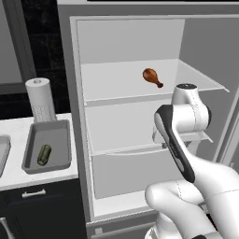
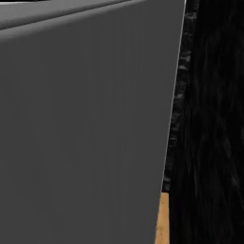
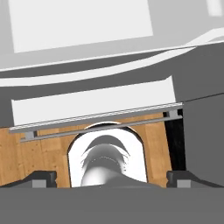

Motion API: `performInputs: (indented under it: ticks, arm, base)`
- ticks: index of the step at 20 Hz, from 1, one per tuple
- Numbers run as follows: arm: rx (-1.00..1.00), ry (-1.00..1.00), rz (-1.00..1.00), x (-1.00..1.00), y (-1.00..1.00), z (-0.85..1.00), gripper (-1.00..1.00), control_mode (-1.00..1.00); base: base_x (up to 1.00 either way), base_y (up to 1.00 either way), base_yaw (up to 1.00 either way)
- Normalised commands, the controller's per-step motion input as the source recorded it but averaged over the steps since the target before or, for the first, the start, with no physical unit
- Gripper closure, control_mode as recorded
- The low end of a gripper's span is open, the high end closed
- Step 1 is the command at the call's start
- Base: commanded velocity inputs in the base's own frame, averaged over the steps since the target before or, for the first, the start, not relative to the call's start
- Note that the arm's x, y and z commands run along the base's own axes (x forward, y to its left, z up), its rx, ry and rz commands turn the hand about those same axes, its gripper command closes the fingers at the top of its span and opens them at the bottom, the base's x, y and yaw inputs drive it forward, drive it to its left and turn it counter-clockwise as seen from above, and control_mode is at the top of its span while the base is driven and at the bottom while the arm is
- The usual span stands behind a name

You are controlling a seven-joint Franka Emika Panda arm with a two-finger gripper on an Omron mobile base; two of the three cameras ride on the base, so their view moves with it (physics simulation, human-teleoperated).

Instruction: Place one cucumber and one chicken drumstick in each tupperware on the nearby counter, to pack two identical lunches.

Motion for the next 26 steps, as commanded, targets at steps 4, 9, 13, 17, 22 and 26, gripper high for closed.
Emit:
performInputs:
  ticks: [4,9,13,17,22,26]
  arm:
    - [0.0,0.0,0.0,0.0,0.0,0.0,-1.0,1.0]
    - [0.0,0.0,0.0,0.0,0.0,0.0,-1.0,1.0]
    - [0.0,0.0,0.0,0.0,0.0,0.0,-1.0,1.0]
    - [0.0,-0.08,-0.01,0.0,0.0,0.14,-1.0,-1.0]
    - [0.01,-0.05,-0.01,0.09,0.0,0.65,-1.0,-1.0]
    - [0.0,-0.12,0.0,-0.08,0.0,0.45,-1.0,-1.0]
  base:
    - [0.87,0.0,0.0]
    - [0.31,-0.03,0.0]
    - [0.29,0.0,0.0]
    - [0.0,0.0,0.0]
    - [0.0,0.0,0.0]
    - [0.0,0.0,0.0]
